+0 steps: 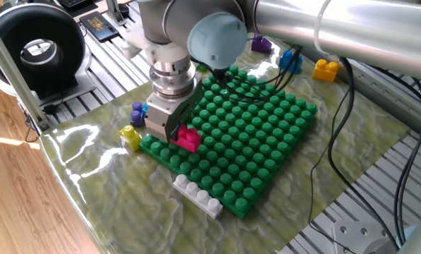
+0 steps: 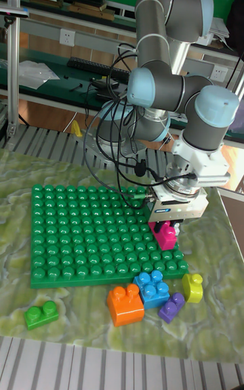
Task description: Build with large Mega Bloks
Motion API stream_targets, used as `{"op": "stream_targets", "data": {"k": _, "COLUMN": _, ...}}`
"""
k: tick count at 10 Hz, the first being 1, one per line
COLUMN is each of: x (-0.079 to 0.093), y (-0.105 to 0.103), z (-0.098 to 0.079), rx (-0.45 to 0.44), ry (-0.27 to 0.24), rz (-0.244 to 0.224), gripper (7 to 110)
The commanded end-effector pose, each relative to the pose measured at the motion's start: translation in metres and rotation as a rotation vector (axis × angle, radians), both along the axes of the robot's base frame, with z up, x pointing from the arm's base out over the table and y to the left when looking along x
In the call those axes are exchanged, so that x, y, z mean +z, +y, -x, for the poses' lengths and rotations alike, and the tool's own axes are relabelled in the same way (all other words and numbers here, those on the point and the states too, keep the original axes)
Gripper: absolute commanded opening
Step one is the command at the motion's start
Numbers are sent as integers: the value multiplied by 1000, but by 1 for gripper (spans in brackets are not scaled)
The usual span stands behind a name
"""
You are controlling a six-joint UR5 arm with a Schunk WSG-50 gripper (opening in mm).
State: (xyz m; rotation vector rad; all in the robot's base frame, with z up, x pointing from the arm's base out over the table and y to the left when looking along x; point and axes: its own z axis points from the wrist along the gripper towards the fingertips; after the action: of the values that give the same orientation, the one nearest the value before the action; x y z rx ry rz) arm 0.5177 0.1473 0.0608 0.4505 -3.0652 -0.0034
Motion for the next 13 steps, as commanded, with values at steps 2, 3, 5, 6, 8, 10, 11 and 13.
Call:
{"op": "stream_targets", "data": {"k": 2, "x": -3, "y": 11, "z": 8, "rx": -147, "ry": 18, "rz": -16, "gripper": 7}}
{"op": "stream_targets", "data": {"k": 3, "x": -4, "y": 12, "z": 9, "rx": -146, "ry": 27, "rz": -20, "gripper": 7}}
{"op": "stream_targets", "data": {"k": 5, "x": -8, "y": 5, "z": 4, "rx": -89, "ry": 14, "rz": 6, "gripper": 7}}
{"op": "stream_targets", "data": {"k": 6, "x": -8, "y": 4, "z": 2, "rx": -77, "ry": 7, "rz": 13, "gripper": 7}}
{"op": "stream_targets", "data": {"k": 8, "x": -9, "y": 3, "z": 5, "rx": -77, "ry": 15, "rz": 21, "gripper": 7}}
{"op": "stream_targets", "data": {"k": 10, "x": -8, "y": 1, "z": 12, "rx": -82, "ry": 31, "rz": 26, "gripper": 7}}
{"op": "stream_targets", "data": {"k": 11, "x": -8, "y": 2, "z": 18, "rx": -84, "ry": 44, "rz": 19, "gripper": 7}}
{"op": "stream_targets", "data": {"k": 13, "x": -9, "y": 4, "z": 20, "rx": -80, "ry": 46, "rz": 11, "gripper": 7}}
